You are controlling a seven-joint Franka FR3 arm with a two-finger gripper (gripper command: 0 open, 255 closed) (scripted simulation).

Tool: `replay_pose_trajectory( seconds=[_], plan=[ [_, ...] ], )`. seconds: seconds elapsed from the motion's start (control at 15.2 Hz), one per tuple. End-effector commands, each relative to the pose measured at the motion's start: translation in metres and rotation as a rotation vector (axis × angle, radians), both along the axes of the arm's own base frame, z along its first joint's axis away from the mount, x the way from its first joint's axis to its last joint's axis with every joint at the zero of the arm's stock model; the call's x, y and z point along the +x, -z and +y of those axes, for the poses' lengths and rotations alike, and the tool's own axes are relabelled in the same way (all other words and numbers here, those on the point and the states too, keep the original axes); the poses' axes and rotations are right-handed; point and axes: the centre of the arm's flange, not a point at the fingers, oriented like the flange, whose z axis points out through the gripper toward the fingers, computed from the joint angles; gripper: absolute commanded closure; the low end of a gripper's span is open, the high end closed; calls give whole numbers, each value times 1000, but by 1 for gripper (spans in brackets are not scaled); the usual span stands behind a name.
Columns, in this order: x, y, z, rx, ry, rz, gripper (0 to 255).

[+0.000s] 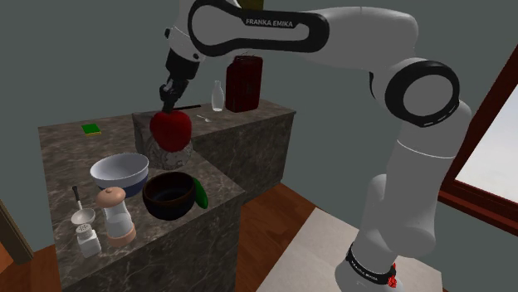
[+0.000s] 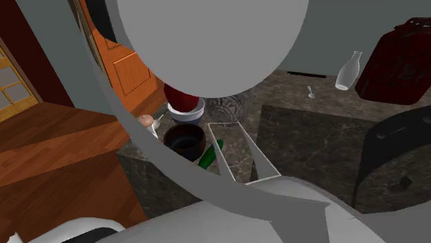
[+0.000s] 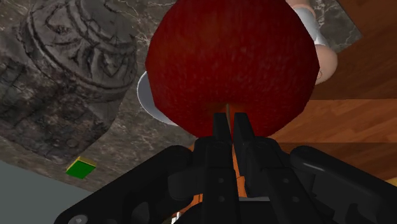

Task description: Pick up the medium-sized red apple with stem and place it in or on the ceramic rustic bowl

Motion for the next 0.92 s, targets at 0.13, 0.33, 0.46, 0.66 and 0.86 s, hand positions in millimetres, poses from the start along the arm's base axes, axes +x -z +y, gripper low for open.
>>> replay_pose_trajectory(
  seconds=[0.13, 0.33, 0.46, 0.66, 0.86],
  plan=[
    [3, 12, 13, 1, 2, 0, 255],
    [3, 28, 13, 1, 2, 0, 255],
    [3, 38, 13, 1, 2, 0, 255],
    [3, 54, 13, 1, 2, 0, 255],
    [3, 70, 13, 1, 2, 0, 255]
  ],
)
